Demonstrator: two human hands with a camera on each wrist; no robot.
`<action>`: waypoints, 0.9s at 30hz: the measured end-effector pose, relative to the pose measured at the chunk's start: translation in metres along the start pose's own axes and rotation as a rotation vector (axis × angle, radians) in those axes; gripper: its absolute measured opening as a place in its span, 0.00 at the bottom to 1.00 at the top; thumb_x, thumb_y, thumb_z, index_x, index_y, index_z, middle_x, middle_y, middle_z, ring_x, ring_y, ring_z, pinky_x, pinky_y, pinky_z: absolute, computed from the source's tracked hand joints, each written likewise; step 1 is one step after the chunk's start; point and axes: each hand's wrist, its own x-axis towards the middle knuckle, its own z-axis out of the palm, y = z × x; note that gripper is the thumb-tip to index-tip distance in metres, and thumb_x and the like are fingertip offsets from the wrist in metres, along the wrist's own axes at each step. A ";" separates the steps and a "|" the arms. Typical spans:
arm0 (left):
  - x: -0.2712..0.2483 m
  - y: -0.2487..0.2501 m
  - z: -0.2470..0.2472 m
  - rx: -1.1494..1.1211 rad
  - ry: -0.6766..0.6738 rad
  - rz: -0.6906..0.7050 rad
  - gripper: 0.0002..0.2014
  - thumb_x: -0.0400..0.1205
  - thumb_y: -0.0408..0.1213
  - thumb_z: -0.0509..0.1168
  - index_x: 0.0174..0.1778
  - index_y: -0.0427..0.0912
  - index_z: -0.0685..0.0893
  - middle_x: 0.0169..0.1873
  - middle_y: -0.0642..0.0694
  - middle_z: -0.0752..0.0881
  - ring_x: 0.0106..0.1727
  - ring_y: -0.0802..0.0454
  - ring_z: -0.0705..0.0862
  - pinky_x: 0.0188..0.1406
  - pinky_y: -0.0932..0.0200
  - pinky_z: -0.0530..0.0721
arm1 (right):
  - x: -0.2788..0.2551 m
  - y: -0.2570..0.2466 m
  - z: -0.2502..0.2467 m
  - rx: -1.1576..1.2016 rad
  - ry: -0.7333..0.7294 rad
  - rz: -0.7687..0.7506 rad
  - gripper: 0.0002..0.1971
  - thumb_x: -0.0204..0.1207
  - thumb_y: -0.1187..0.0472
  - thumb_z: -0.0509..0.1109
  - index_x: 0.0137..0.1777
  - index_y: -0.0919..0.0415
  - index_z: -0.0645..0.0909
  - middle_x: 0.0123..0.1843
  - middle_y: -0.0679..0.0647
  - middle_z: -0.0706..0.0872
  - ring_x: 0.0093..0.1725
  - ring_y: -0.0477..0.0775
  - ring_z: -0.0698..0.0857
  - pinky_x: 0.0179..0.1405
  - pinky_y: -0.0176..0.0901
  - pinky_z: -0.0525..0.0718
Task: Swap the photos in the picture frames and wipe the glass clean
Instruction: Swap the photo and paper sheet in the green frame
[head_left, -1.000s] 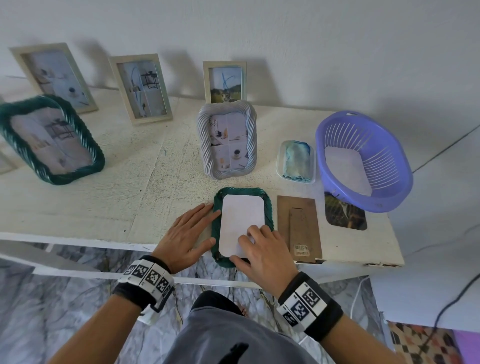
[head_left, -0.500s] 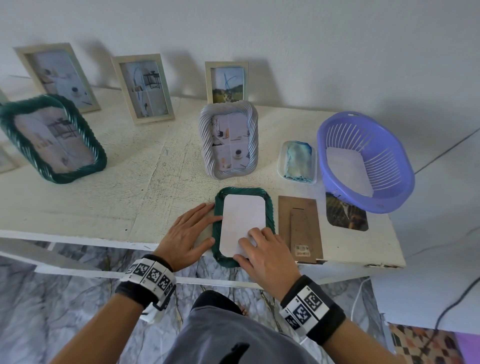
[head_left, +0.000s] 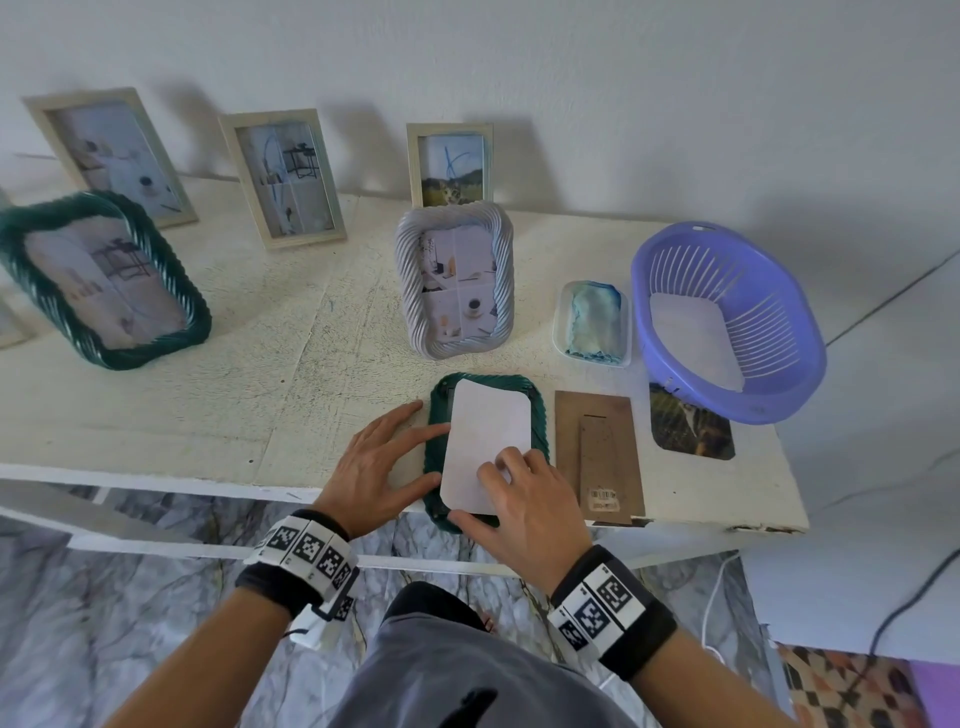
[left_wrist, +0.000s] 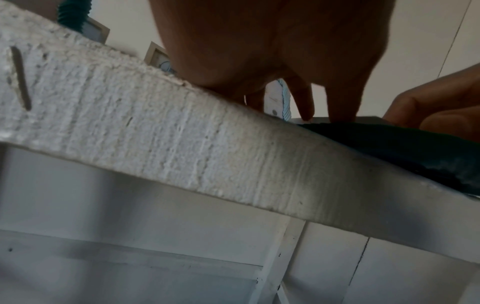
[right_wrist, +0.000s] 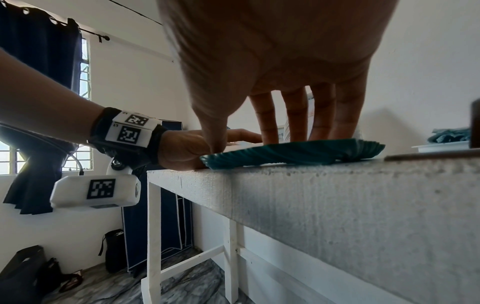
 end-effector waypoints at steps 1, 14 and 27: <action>0.000 0.001 0.001 -0.006 0.015 -0.010 0.27 0.79 0.61 0.63 0.76 0.64 0.74 0.81 0.50 0.68 0.82 0.52 0.66 0.77 0.45 0.67 | 0.000 0.000 0.000 0.000 0.001 -0.003 0.25 0.74 0.32 0.62 0.48 0.55 0.79 0.46 0.52 0.79 0.43 0.55 0.78 0.36 0.46 0.83; 0.000 0.004 0.010 0.083 0.048 -0.045 0.23 0.76 0.64 0.64 0.63 0.56 0.80 0.78 0.49 0.72 0.77 0.47 0.71 0.72 0.43 0.73 | 0.000 -0.006 -0.013 0.043 0.029 0.027 0.17 0.81 0.44 0.57 0.52 0.56 0.78 0.40 0.51 0.81 0.35 0.54 0.78 0.27 0.43 0.76; -0.002 0.005 0.007 0.098 0.038 -0.049 0.22 0.76 0.66 0.63 0.61 0.59 0.81 0.78 0.51 0.71 0.78 0.48 0.70 0.72 0.44 0.71 | -0.034 0.057 -0.057 0.376 0.357 0.352 0.17 0.82 0.69 0.65 0.69 0.57 0.76 0.28 0.50 0.80 0.24 0.49 0.78 0.22 0.41 0.78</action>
